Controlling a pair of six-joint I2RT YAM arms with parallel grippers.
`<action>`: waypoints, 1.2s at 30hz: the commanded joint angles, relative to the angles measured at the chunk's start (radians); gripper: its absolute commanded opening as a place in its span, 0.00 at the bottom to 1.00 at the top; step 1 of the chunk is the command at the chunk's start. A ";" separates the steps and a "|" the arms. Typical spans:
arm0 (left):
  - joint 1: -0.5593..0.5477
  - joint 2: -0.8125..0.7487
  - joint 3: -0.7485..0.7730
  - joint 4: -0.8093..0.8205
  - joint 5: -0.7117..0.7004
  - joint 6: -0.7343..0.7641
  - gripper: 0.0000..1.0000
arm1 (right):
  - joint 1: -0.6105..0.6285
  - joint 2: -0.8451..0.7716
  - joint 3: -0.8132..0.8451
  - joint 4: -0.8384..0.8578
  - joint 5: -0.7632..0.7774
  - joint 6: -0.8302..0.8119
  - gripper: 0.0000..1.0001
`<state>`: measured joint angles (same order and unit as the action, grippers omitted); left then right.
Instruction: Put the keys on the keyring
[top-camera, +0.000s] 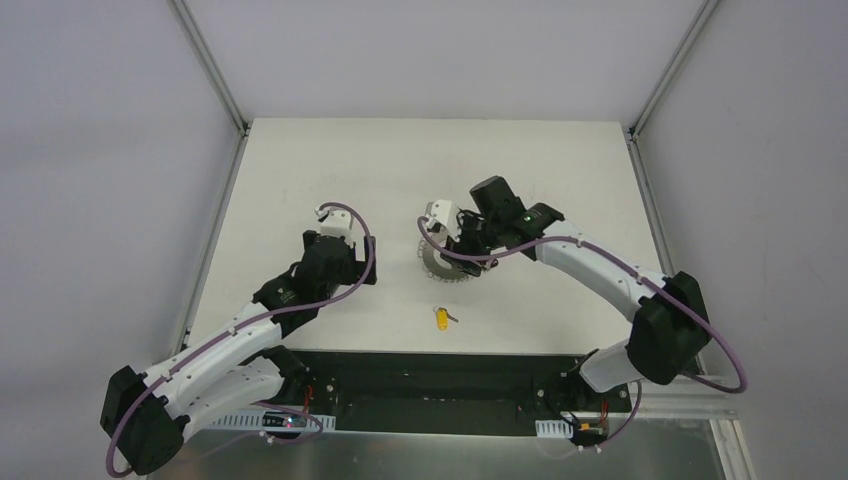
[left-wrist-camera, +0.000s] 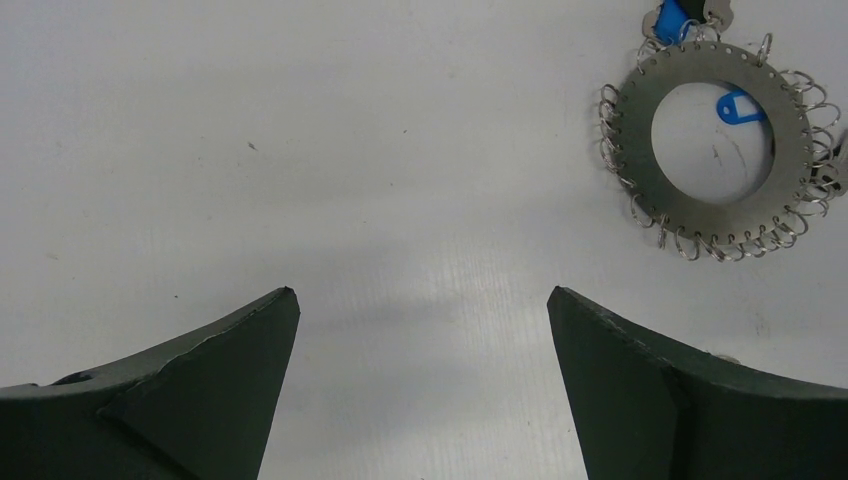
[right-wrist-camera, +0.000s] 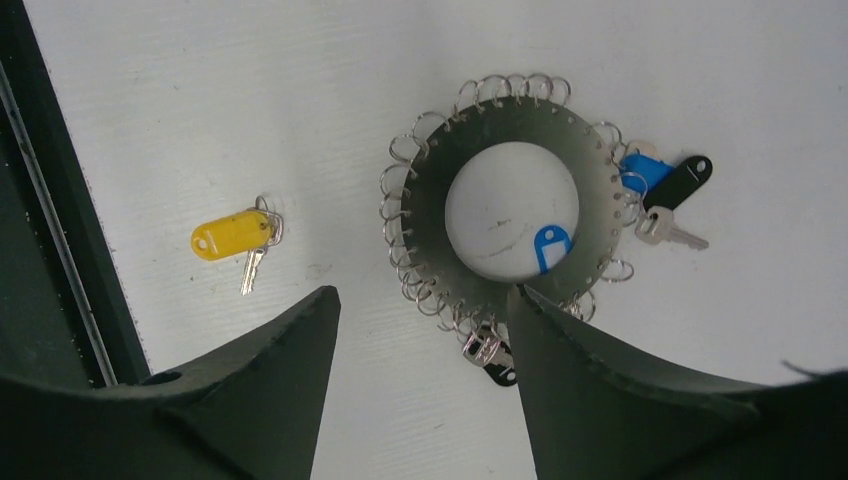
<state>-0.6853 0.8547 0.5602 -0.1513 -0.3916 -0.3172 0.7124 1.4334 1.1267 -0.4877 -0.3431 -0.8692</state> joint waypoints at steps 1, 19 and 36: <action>0.014 -0.050 -0.020 0.048 0.004 -0.051 0.96 | -0.001 0.095 0.113 -0.075 -0.138 -0.134 0.64; 0.017 -0.087 -0.031 0.051 0.040 -0.075 0.96 | 0.019 0.361 0.246 -0.132 -0.248 -0.290 0.48; 0.017 -0.148 -0.046 0.030 -0.018 -0.095 0.98 | 0.026 0.489 0.322 -0.132 -0.264 -0.354 0.45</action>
<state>-0.6785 0.7326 0.5240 -0.1326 -0.3756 -0.3878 0.7338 1.9011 1.3918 -0.6029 -0.5476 -1.1740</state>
